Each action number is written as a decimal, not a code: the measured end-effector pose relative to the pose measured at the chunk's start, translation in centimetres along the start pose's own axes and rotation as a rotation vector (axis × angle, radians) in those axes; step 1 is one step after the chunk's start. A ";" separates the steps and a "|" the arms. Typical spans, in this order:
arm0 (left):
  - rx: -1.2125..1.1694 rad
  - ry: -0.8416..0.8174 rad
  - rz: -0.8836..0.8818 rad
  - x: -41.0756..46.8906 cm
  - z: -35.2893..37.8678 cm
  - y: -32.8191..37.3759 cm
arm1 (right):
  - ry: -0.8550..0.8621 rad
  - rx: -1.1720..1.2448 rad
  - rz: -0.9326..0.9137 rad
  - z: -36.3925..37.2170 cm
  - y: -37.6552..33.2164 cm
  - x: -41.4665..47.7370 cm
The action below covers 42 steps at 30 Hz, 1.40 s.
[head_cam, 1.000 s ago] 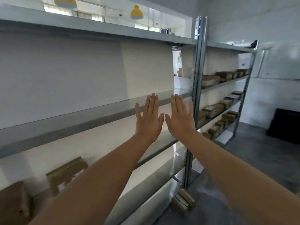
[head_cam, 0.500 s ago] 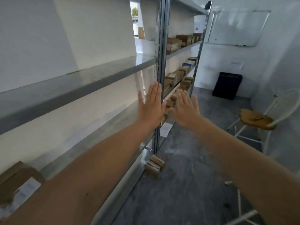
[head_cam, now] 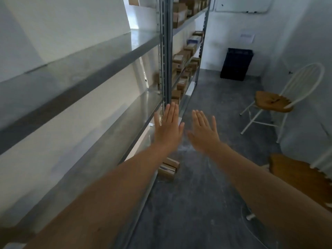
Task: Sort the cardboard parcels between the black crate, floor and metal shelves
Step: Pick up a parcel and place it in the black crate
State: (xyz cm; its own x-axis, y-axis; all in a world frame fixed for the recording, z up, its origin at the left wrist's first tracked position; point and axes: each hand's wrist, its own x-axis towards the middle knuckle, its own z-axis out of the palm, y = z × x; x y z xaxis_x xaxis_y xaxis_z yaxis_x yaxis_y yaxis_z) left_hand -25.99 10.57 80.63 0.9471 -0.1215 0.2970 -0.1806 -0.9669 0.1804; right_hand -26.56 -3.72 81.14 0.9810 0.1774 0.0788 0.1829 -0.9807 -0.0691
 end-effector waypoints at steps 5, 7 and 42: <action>0.031 -0.085 0.019 2.9 4.0 0.1 | -0.059 0.030 0.058 1.5 2.3 2.9; 0.011 -0.100 0.015 4.5 5.5 0.5 | -0.074 0.011 0.050 2.4 3.7 4.6; 0.018 -0.218 -0.122 24.2 18.9 0.0 | -0.176 0.148 0.005 11.4 14.1 26.2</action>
State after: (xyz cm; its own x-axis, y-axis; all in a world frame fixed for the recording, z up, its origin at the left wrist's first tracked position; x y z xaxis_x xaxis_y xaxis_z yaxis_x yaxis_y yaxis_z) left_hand 1.95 3.38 70.10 0.9968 -0.0469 0.0642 -0.0581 -0.9809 0.1855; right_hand 2.47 -11.93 70.93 0.9757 0.1971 -0.0958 0.1731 -0.9611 -0.2151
